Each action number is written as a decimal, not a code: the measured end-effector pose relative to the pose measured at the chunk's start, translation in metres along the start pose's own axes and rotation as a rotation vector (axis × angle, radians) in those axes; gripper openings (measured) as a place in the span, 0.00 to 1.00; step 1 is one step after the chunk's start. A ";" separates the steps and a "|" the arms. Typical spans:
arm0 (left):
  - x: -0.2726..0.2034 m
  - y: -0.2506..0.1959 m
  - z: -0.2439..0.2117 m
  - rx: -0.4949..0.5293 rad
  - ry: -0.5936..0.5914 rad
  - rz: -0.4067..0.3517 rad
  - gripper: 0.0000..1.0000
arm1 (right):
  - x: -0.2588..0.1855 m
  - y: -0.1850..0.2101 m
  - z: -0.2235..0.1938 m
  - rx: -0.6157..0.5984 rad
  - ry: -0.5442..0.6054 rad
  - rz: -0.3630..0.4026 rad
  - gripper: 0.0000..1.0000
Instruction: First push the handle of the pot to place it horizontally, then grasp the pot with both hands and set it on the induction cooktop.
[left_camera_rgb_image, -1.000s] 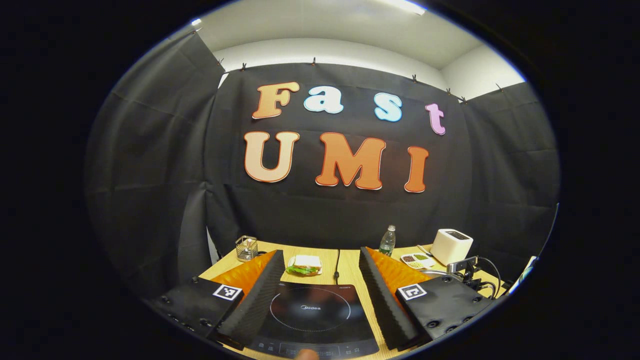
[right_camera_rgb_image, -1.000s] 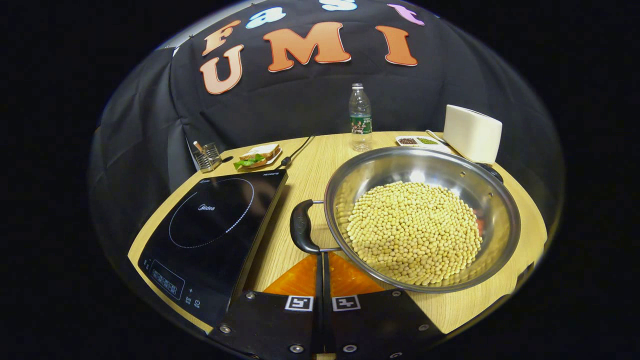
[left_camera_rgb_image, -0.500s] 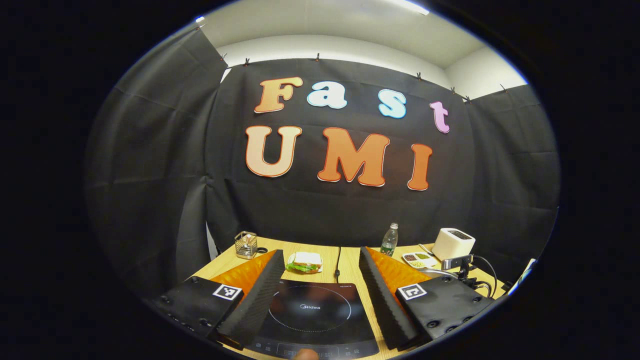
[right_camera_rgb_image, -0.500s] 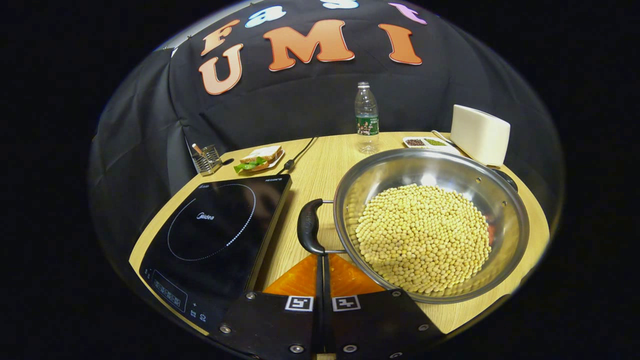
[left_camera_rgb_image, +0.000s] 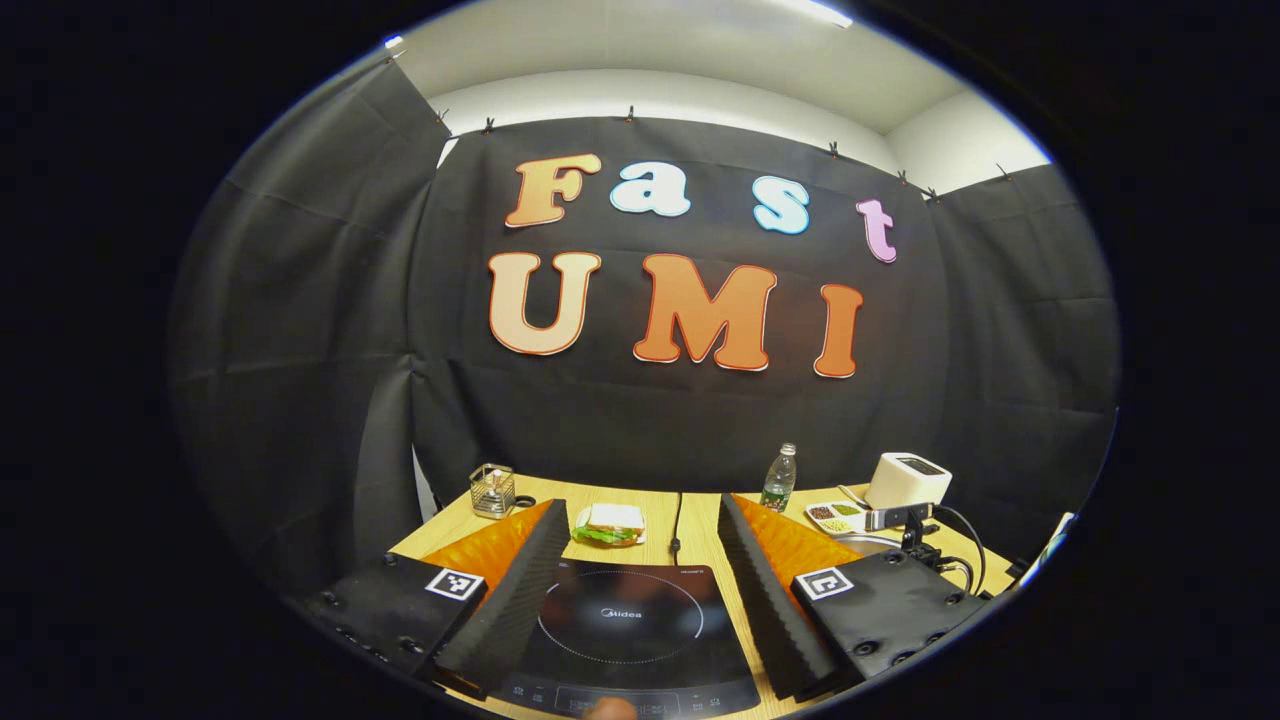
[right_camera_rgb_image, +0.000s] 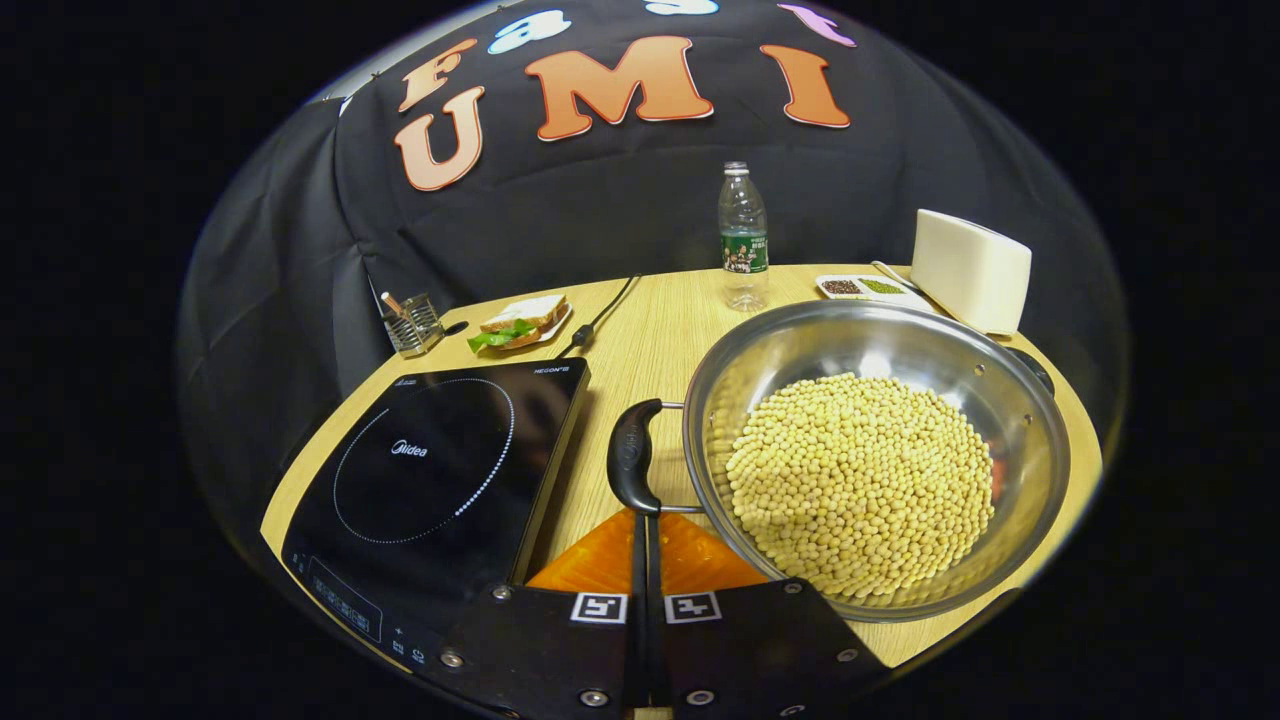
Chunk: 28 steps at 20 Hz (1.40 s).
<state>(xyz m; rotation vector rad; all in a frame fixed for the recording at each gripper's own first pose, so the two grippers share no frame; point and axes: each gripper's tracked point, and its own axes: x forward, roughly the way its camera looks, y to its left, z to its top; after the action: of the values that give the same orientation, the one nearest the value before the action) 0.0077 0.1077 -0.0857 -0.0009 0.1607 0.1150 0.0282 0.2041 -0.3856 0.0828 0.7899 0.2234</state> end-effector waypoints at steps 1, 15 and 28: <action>0.000 0.000 0.001 0.003 -0.002 0.002 0.99 | 0.003 0.001 0.001 0.003 0.002 0.003 0.00; -0.016 0.006 0.018 0.027 -0.044 0.031 0.98 | 0.009 0.008 0.004 0.008 0.023 -0.001 0.00; -0.035 -0.061 0.023 -0.011 -0.068 -0.082 0.98 | -0.083 -0.026 0.006 -0.036 -0.068 0.049 0.00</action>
<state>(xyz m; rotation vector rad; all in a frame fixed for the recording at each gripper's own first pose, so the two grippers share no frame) -0.0157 0.0432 -0.0575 -0.0148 0.0916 0.0344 -0.0196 0.1594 -0.3285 0.0754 0.7165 0.2794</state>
